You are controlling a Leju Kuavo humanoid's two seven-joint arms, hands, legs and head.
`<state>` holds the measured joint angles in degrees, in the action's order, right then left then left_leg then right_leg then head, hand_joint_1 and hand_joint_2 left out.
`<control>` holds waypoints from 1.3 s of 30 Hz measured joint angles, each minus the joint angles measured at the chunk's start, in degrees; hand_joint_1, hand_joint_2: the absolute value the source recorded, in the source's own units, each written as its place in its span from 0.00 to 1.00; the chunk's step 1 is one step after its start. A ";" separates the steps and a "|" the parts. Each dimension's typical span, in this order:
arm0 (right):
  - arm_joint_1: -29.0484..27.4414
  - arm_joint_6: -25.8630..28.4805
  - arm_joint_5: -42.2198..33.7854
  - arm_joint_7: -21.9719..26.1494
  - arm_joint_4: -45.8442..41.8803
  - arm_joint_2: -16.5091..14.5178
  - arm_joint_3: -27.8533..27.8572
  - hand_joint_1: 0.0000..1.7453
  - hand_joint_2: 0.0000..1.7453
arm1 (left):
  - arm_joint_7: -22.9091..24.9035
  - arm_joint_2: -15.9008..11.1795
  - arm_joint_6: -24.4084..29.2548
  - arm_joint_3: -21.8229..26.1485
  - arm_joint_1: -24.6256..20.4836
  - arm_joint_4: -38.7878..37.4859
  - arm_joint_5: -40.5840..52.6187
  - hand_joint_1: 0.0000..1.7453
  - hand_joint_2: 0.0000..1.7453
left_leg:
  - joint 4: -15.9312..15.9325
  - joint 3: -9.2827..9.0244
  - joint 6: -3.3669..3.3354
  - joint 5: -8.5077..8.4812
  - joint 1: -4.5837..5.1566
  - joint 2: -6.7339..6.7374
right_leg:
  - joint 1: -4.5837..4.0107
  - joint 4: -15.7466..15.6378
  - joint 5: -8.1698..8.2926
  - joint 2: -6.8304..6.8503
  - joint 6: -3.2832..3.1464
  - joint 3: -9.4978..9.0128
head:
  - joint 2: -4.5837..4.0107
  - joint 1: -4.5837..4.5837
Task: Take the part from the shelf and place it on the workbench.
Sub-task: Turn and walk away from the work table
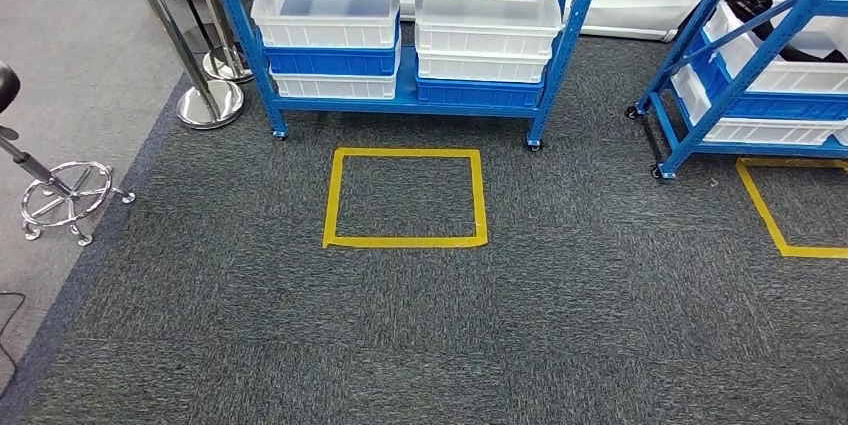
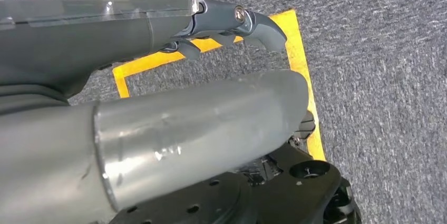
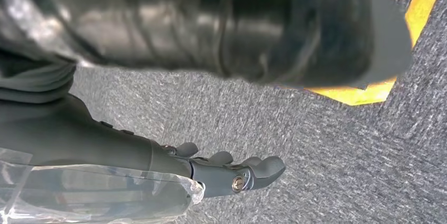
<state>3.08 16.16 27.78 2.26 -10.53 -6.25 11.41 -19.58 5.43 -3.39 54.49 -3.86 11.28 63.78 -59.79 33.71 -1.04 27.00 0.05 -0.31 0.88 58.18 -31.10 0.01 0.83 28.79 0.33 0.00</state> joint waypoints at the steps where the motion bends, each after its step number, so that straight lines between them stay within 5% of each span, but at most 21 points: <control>1: 0.00 -0.07 0.08 -0.01 0.00 -0.01 0.00 0.00 0.00 | -0.01 -0.01 -0.02 0.00 -0.01 0.00 0.03 0.00 0.00 | -0.02 0.00 -0.01 0.00 0.07 0.00 | 0.07 -0.03 0.03 0.00 0.09 0.00 | 0.00 0.00; 8: 0.01 -0.62 0.15 -0.01 0.00 -0.13 0.00 0.00 0.00 | -0.03 -0.15 -0.16 0.00 -0.11 0.00 0.22 0.00 0.00 | 0.03 0.04 -0.54 0.20 0.45 -0.03 | 0.50 -0.02 0.12 0.00 0.76 -0.11 | 0.00 0.00; 12: -0.02 -0.64 0.14 -0.08 0.00 -0.22 0.00 0.00 0.00 | 0.33 -0.21 -0.03 0.00 -0.14 0.00 0.18 0.00 0.00 | 1.38 -1.11 -1.83 -0.05 0.27 0.01 | 0.55 2.32 -0.06 0.00 1.48 0.23 | 0.00 0.02; 15: 0.05 -0.59 -0.19 -0.19 0.00 -0.21 0.04 0.00 0.00 | 1.62 -0.20 1.00 0.05 -0.23 0.00 0.03 0.00 0.75 | 1.96 -1.64 -2.35 -0.33 0.16 0.13 | 0.51 10.75 -5.32 -0.05 1.33 4.59 | 0.00 0.03; 16: 0.04 -0.56 -0.40 -0.21 0.00 -0.21 0.09 0.00 0.25 | 1.97 -0.20 1.38 0.11 -0.25 0.00 -0.05 0.00 1.00 | 1.91 -1.58 -2.36 -0.34 0.18 0.13 | 0.49 13.70 -6.60 -0.05 1.37 6.28 | 0.00 0.02; 17: 0.01 -0.51 -0.56 -0.19 0.00 -0.21 0.14 0.00 0.50 | 2.31 -0.19 1.63 0.19 -0.26 0.00 -0.13 0.00 1.00 | 1.85 -1.57 -2.32 -0.31 0.21 0.11 | 0.52 15.21 -6.82 -0.04 1.42 7.30 | 0.00 0.01; 19: -0.08 -0.26 -0.73 -0.10 0.00 -0.20 0.19 0.00 1.00 | 3.07 -0.14 1.82 0.37 -0.29 0.00 -0.33 0.00 1.00 | 1.60 -1.67 -2.09 -0.16 0.14 0.00 | 0.60 12.35 -3.88 -0.02 1.37 6.54 | 0.00 0.02; 20: -0.16 0.15 -0.69 -0.28 0.00 -0.17 0.20 0.00 1.00 | 3.54 -0.11 1.87 0.43 -0.30 0.00 -0.44 0.00 1.00 | 1.43 -1.74 -1.85 -0.02 0.07 -0.04 | 0.64 8.61 -1.55 -0.02 1.29 5.12 | 0.00 0.02; 22: -0.40 1.33 -0.65 -1.34 0.01 -0.11 0.19 0.00 0.50 | 4.55 -0.08 2.16 0.11 -0.28 0.17 -1.01 0.00 1.00 | 1.02 -1.73 -1.14 0.19 0.06 -0.04 | 0.40 2.98 0.22 0.01 0.83 3.24 | 0.00 0.02; 24: -0.84 2.05 -1.07 -2.51 0.01 -0.07 0.14 0.00 0.00 | 5.61 -0.13 2.48 -1.17 -0.17 0.61 -2.54 0.00 0.50 | 0.66 -1.45 -0.33 0.28 0.18 -0.04 | 0.17 1.70 0.53 0.04 0.20 3.09 | 0.00 0.01; 26: -1.41 1.71 -2.06 -2.93 -0.03 0.03 0.04 0.00 0.00 | 6.45 -0.21 2.60 -2.91 0.10 1.04 -5.07 0.00 0.00 | 0.66 -1.50 -0.98 0.54 0.27 -0.03 | 0.17 1.44 1.70 0.06 -0.04 2.88 | 0.00 0.00; 28: -2.05 0.83 -3.32 -3.04 -0.19 0.25 -0.18 0.00 0.00 | 7.17 -0.38 2.72 -4.85 0.55 1.52 -8.12 0.00 0.00 | 0.86 -1.78 -2.14 0.75 0.28 0.00 | 0.04 1.35 1.63 0.04 -0.12 2.65 | 0.00 0.00; 32: -2.99 -1.04 -5.94 -3.03 -1.03 0.61 -1.19 0.00 0.00 | 8.51 -0.95 2.93 -9.79 1.70 2.63 -14.29 0.00 0.00 | 1.29 -2.11 -2.15 0.69 0.26 0.01 | -0.09 1.36 1.36 0.01 -0.63 2.48 | 0.00 0.00; 35: -3.54 -2.42 -7.94 -3.02 -1.81 0.97 -1.97 0.00 0.00 | 9.51 -1.26 2.96 -13.60 2.71 3.35 -18.78 0.00 0.00 | 1.53 -2.32 -1.57 0.58 0.24 0.00 | -0.13 1.40 1.24 0.02 -0.84 2.43 | 0.00 0.01; 39: -4.40 -4.29 -10.61 -2.98 -2.96 1.64 -2.98 0.00 0.00 | 10.85 -1.56 3.03 -18.81 3.99 4.23 -24.97 0.00 0.00 | 1.73 -2.43 0.08 0.64 0.12 0.00 | -0.15 1.46 1.12 0.02 -0.98 2.44 | 0.00 0.00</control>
<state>-1.32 11.88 17.18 -0.72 -13.49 -4.61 8.43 -8.73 3.87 -0.36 35.67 0.13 15.51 38.81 -58.06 31.28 -0.96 27.64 0.17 -0.31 0.73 59.64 -29.98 0.04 -0.15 31.23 0.33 0.00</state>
